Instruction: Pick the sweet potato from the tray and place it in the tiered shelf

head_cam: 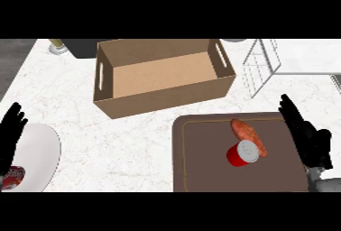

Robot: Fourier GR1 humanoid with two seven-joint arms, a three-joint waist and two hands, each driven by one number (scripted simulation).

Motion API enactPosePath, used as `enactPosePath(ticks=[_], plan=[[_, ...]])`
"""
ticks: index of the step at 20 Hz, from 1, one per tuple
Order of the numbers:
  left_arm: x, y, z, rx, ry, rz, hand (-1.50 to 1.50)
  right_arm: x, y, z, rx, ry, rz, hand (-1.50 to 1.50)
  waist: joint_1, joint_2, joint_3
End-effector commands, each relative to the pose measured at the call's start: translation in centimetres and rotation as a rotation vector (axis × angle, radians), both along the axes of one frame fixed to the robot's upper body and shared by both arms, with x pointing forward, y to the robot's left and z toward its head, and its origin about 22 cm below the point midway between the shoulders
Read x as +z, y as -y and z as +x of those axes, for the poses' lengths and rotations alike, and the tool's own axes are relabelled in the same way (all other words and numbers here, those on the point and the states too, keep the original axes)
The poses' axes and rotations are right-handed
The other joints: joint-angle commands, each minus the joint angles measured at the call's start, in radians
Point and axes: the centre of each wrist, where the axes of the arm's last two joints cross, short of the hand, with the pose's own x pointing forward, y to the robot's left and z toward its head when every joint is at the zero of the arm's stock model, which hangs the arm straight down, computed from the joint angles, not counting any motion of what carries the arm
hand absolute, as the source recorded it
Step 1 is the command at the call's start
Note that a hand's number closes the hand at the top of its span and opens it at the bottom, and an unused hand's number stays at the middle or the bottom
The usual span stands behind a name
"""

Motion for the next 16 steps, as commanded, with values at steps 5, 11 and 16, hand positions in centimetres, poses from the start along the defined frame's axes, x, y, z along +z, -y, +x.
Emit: enactPosePath(ticks=[5, 11, 16], plan=[[-2.0, 6.0, 1.3, -0.135, -0.1, -0.184, 0.0, 9.8, 6.6, 5.2, 0.285, 0.332, 0.036, 1.5, 0.041, 0.01, -0.013], [-4.0, 9.4, 1.1, -0.232, -0.192, -0.308, 0.0, 5.6, 14.1, 4.6, 0.216, 0.016, -0.11, -1.5, 0.079, 0.021, -0.013], [-3.7, 9.4, 2.0, -0.221, -0.177, -0.302, 0.0, 7.5, 18.0, 4.6, 0.406, 0.074, -0.061, -1.5, 0.076, 0.018, -0.013]])
